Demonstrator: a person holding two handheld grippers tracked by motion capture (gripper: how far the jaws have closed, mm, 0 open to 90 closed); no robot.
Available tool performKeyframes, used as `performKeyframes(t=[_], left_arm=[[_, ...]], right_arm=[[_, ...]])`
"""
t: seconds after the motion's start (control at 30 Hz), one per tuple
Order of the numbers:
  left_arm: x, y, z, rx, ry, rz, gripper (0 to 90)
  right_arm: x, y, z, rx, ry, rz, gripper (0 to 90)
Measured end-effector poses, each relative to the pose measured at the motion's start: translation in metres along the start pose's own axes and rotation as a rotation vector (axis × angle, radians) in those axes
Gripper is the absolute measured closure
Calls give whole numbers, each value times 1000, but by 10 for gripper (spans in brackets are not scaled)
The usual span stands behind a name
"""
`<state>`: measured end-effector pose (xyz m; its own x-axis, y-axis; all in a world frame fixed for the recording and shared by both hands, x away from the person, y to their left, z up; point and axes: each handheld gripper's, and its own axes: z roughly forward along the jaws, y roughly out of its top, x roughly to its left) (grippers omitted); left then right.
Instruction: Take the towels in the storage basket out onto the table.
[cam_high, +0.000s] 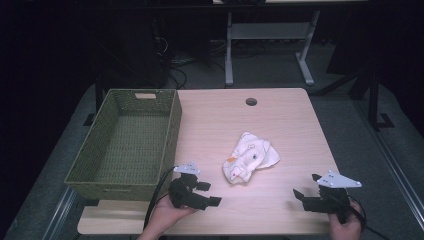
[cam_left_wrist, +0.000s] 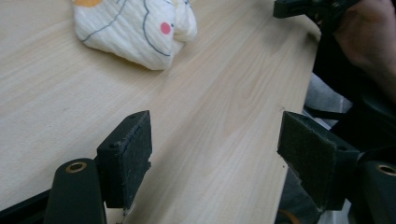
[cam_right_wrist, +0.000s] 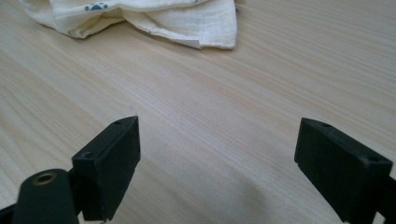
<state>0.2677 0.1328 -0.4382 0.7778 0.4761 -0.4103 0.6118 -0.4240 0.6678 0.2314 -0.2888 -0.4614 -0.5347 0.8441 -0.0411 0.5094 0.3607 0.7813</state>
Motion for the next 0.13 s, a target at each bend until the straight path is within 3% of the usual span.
performKeyframes(t=[0.03, 0.13], left_arm=[[0, -2, 2, 17, 18, -2, 259], [0, -3, 4, 17, 8, -5, 260]], right_arm=[[0, 1, 0, 12, -4, -19, 140], [0, 1, 2, 20, -8, -27, 140]])
